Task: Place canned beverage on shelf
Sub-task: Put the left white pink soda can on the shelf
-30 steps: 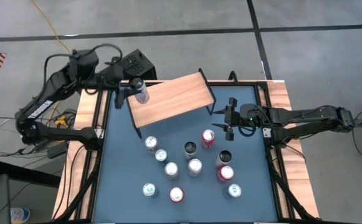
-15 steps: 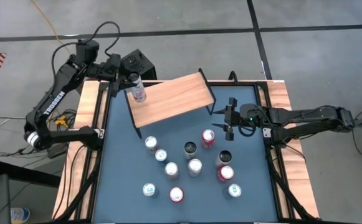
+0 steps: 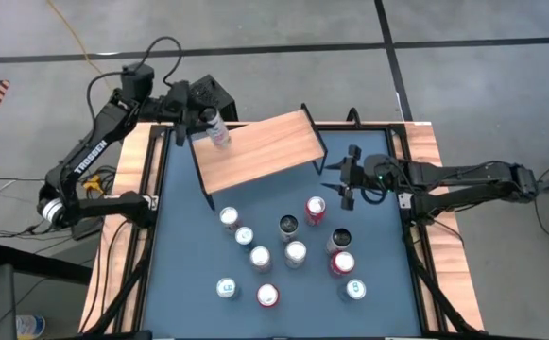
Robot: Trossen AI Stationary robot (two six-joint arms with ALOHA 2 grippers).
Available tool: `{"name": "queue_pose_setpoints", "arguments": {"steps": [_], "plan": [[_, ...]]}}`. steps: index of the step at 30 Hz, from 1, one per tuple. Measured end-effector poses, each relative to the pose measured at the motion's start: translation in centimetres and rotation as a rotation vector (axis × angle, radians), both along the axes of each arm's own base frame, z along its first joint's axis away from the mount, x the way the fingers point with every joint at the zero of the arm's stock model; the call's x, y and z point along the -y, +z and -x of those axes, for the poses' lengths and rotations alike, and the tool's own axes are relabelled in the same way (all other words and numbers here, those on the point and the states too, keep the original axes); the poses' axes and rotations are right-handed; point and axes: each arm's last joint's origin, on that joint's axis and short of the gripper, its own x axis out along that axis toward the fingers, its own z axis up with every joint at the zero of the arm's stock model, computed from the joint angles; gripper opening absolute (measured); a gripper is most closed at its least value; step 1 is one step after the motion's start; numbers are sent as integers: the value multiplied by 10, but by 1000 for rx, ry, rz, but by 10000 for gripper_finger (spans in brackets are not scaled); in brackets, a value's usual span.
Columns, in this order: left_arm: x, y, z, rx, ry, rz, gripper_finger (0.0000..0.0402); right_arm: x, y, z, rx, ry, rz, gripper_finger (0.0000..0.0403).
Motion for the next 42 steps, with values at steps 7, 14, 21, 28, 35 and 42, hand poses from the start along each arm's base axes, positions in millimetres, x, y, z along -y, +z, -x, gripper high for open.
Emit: {"name": "queue_pose_setpoints", "arguments": {"steps": [7, 14, 21, 28, 35, 42], "plan": [[-13, 1, -32, 78, -65, 35, 251, 2, 0, 0, 1, -11, 0, 227], [-49, -2, -88, 41, -127, 68, 252, 2, 0, 0, 1, -9, -3, 227], [-76, 6, -139, 43, -175, -3, 252, 2, 0, 0, 2, -9, -3, 227], [-105, -6, -181, 22, -205, 20, 252, 2, 0, 0, 1, -8, -3, 227], [-121, -14, -197, -37, -254, 32, 252, 2, 0, 0, 3, -10, -7, 227], [-129, -20, -205, -43, -285, -6, 252, 2, 0, 0, 4, -11, -11, 227]]}}
